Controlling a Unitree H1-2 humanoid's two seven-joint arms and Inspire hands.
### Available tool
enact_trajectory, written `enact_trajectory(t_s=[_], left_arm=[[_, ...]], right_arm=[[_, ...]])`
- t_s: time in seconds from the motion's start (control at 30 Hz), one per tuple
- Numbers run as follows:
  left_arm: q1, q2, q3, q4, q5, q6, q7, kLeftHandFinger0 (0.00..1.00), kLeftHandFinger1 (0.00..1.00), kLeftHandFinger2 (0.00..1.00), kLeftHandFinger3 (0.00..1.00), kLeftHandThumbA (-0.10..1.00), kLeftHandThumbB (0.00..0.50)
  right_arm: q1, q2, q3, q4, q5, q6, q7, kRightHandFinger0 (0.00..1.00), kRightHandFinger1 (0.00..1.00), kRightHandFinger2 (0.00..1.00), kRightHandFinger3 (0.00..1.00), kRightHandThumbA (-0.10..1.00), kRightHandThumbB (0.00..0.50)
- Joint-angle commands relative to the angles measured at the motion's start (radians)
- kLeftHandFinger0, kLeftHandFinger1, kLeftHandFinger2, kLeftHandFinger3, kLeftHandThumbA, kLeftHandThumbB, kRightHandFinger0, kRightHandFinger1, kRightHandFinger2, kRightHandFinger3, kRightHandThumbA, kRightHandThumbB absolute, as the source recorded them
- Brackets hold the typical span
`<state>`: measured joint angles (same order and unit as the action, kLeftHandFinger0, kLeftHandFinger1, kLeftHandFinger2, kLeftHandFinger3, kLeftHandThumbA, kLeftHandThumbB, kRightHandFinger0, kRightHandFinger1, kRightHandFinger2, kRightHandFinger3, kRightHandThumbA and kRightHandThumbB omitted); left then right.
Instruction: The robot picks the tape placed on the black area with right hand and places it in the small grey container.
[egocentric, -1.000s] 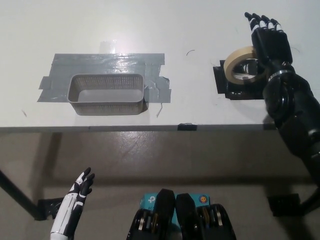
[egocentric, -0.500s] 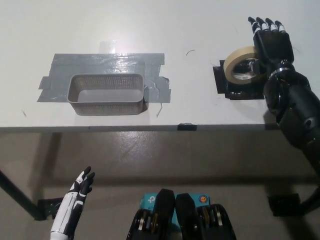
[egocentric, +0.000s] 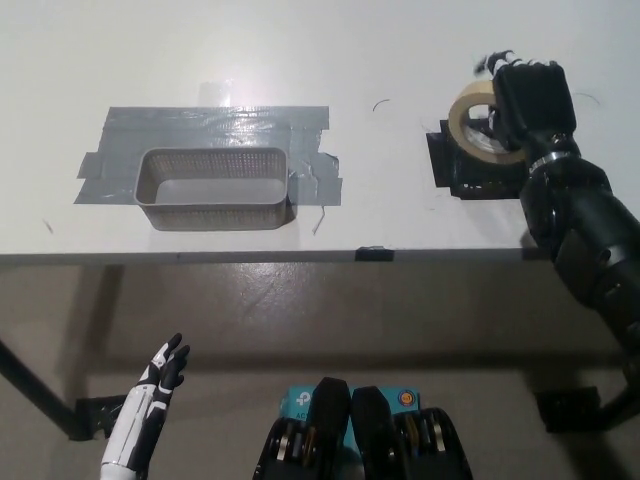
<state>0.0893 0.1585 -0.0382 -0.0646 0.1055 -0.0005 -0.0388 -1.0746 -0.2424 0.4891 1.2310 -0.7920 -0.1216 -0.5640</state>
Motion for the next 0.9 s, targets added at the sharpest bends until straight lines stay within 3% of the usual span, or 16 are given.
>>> enact_trajectory(t_s=[0.0, 0.07, 0.1, 0.2, 0.3, 0.37, 0.4, 0.43, 0.47, 0.5, 0.53, 0.6, 0.63, 0.7, 0.77, 0.87], left_arm=[[-0.009, 0.020, 0.001, -0.033, -0.004, -0.026, -0.020, 1.00, 1.00, 1.00, 1.00, 1.00, 0.060], [-0.011, 0.021, 0.002, -0.034, -0.004, -0.026, -0.020, 1.00, 1.00, 1.00, 1.00, 1.00, 0.062], [-0.011, 0.021, 0.002, -0.035, -0.001, -0.024, -0.018, 1.00, 1.00, 1.00, 1.00, 1.00, 0.064], [-0.013, 0.021, 0.002, -0.040, 0.001, -0.020, -0.017, 1.00, 1.00, 1.00, 1.00, 1.00, 0.055], [-0.011, 0.024, 0.004, -0.037, 0.003, -0.025, -0.014, 1.00, 1.00, 1.00, 1.00, 1.00, 0.051], [-0.004, 0.023, 0.004, -0.043, 0.003, -0.019, -0.014, 1.00, 1.00, 1.00, 1.00, 1.00, 0.051], [-0.002, 0.022, 0.004, -0.046, 0.003, -0.017, -0.014, 1.00, 1.00, 1.00, 1.00, 1.00, 0.049], [0.000, 0.022, 0.003, -0.047, 0.003, -0.016, -0.014, 1.00, 1.00, 1.00, 1.00, 1.00, 0.051], [0.000, 0.021, 0.004, -0.044, -0.002, -0.024, -0.015, 1.00, 1.00, 1.00, 1.00, 1.00, 0.044], [0.000, 0.021, 0.004, -0.045, -0.002, -0.024, -0.015, 1.00, 1.00, 1.00, 1.00, 1.00, 0.043], [-0.001, 0.021, 0.004, -0.046, -0.002, -0.021, -0.015, 1.00, 1.00, 1.00, 1.00, 1.00, 0.036], [-0.005, 0.019, 0.004, -0.047, -0.004, -0.015, -0.016, 1.00, 1.00, 1.00, 1.00, 1.00, 0.036], [-0.007, 0.017, 0.003, -0.048, -0.003, -0.012, -0.015, 1.00, 1.00, 1.00, 1.00, 1.00, 0.042], [-0.006, 0.019, 0.000, -0.048, 0.001, -0.008, -0.017, 1.00, 1.00, 1.00, 1.00, 1.00, 0.056], [-0.008, 0.015, -0.003, -0.046, 0.005, -0.015, -0.015, 1.00, 1.00, 1.00, 1.00, 1.00, 0.047], [-0.003, 0.013, -0.014, -0.052, 0.014, -0.018, -0.015, 1.00, 1.00, 1.00, 1.00, 1.00, 0.032]], right_arm=[[-0.084, -0.018, -0.040, -0.040, 0.050, -0.175, -0.187, 0.00, 0.38, 0.74, 0.89, -0.10, 0.182], [-0.091, -0.014, -0.048, -0.043, 0.051, -0.173, -0.182, 0.00, 0.37, 0.71, 0.84, -0.10, 0.175], [-0.100, -0.012, -0.050, -0.051, 0.047, -0.168, -0.178, 0.09, 0.43, 0.72, 0.81, -0.10, 0.182], [-0.132, 0.006, -0.048, -0.076, 0.039, -0.152, -0.172, 0.00, 0.41, 0.74, 0.79, -0.10, 0.186], [-0.158, 0.027, -0.045, -0.092, 0.038, -0.153, -0.166, 0.00, 0.36, 0.71, 0.65, -0.10, 0.177], [-0.179, 0.052, -0.037, -0.110, 0.032, -0.144, -0.156, 0.00, 0.38, 0.74, 0.70, -0.10, 0.173], [-0.187, 0.060, -0.028, -0.106, 0.022, -0.144, -0.161, 0.00, 0.36, 0.70, 0.61, -0.10, 0.191], [-0.200, 0.076, -0.019, -0.100, 0.013, -0.142, -0.169, 0.00, 0.26, 0.58, 0.35, -0.10, 0.226], [-0.214, 0.096, -0.011, -0.093, 0.007, -0.133, -0.174, 0.00, 0.23, 0.52, 0.34, -0.10, 0.258], [-0.221, 0.107, -0.007, -0.087, 0.006, -0.130, -0.176, 0.00, 0.16, 0.43, 0.21, -0.10, 0.255], [-0.235, 0.128, -0.001, -0.077, 0.005, -0.122, -0.177, 0.00, 0.17, 0.44, 0.15, -0.10, 0.223], [-0.250, 0.153, 0.002, -0.070, 0.010, -0.113, -0.173, 0.00, 0.19, 0.51, 0.16, -0.10, 0.192], [-0.259, 0.172, 0.003, -0.062, 0.013, -0.110, -0.175, 0.00, 0.17, 0.53, 0.22, -0.10, 0.188], [-0.284, 0.213, 0.021, -0.040, 0.000, -0.074, -0.152, 0.00, 0.24, 0.63, 0.52, -0.10, 0.161], [-0.300, 0.246, 0.041, -0.007, -0.006, -0.072, -0.162, 0.00, 0.25, 0.63, 0.59, -0.10, 0.177], [-0.310, 0.299, 0.074, 0.038, -0.012, -0.056, -0.135, 0.00, 0.29, 0.70, 0.61, -0.10, 0.167]])
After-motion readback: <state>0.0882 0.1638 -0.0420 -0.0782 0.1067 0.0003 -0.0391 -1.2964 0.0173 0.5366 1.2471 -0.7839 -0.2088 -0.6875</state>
